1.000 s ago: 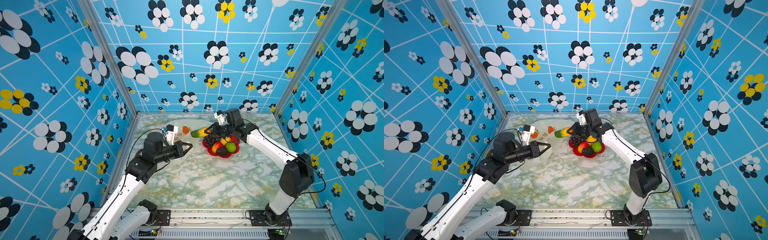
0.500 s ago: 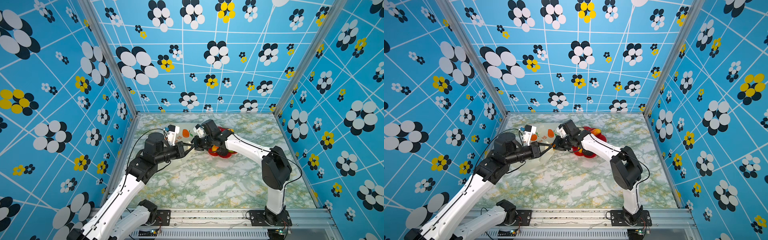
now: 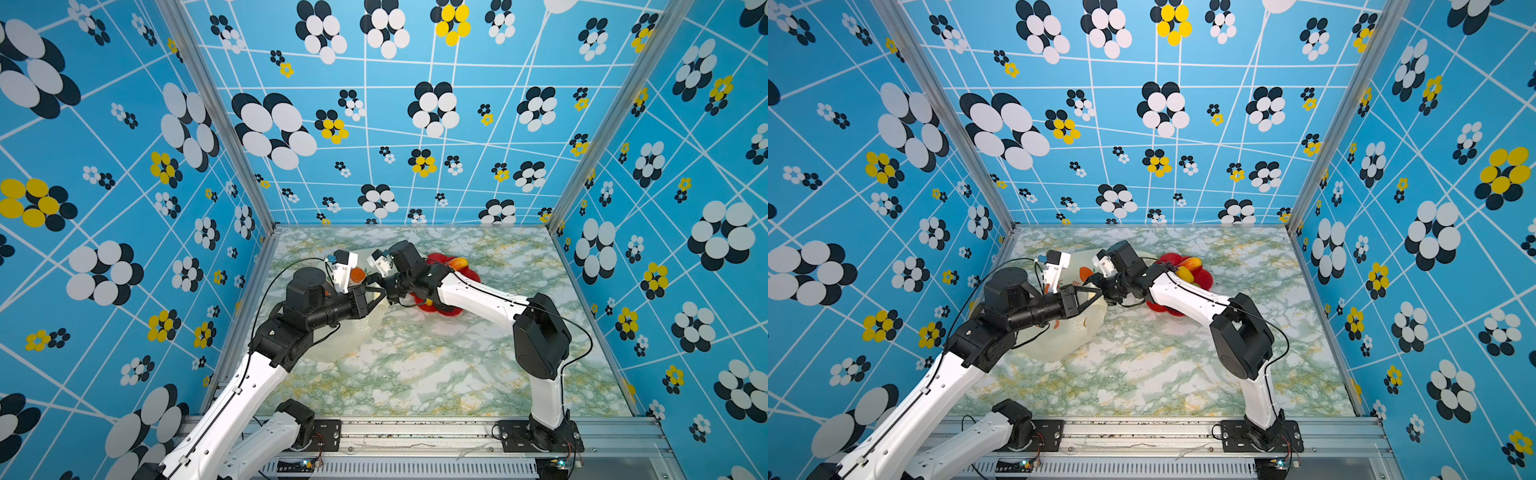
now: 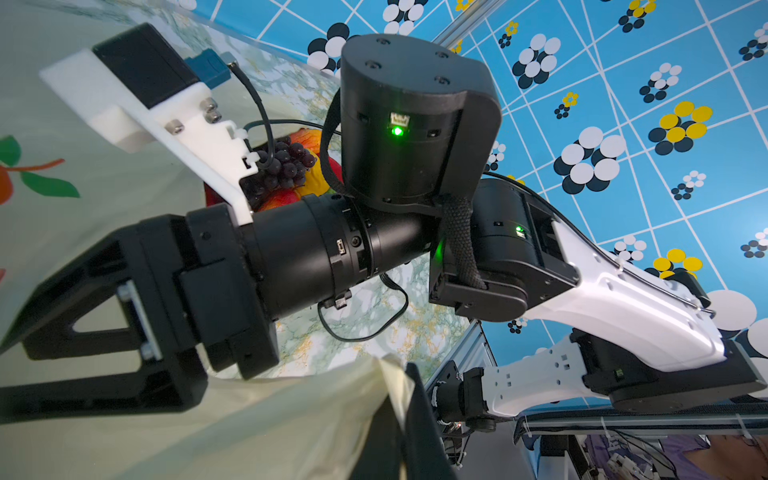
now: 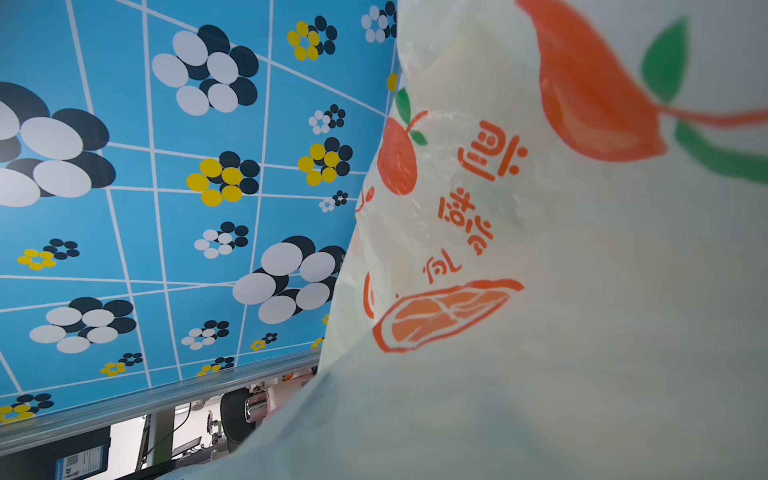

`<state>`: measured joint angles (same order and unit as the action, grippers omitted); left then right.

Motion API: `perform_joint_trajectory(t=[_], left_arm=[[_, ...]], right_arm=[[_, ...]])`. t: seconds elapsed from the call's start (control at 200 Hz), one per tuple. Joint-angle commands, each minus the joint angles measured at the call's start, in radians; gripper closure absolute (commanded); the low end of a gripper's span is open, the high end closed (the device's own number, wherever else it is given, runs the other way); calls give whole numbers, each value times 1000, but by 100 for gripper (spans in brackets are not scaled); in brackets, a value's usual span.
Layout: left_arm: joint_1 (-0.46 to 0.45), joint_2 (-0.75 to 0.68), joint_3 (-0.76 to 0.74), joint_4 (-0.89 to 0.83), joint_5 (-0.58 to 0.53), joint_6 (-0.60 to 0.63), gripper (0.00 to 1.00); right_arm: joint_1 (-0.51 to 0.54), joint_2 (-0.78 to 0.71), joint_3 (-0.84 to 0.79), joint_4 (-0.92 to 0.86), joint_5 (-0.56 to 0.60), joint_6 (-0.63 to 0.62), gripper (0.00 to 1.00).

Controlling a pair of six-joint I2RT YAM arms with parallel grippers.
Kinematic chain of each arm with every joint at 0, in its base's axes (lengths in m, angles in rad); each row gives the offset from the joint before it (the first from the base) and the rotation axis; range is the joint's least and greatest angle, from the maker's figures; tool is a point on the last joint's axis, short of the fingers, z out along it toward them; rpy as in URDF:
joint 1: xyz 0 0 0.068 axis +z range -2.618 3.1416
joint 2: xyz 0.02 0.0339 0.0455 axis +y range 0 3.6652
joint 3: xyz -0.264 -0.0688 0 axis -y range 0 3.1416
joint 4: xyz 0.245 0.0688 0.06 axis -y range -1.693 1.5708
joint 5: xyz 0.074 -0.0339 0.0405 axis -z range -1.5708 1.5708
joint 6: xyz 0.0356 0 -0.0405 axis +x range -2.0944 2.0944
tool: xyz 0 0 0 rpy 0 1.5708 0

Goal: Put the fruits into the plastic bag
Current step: 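Open the right gripper inside the bag and withdraw it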

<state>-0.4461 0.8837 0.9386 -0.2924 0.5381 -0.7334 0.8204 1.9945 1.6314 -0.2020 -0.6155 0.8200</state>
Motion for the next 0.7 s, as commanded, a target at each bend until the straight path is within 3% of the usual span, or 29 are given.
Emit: perform_joint_trajectory(t=[0.0,0.475,0.695], left_arm=[[9,-16,-18,-9,-9,22,100],[21,-103,-107,-109,18,48,100],[23,-132,-130,-140,-12,51,100]], right_arm=[[-6,-17,-16,-25,15,-40,45],[-169,-180,-121,-85,230,-114,42],[-248,-274,-154,-112,233,-135,41]])
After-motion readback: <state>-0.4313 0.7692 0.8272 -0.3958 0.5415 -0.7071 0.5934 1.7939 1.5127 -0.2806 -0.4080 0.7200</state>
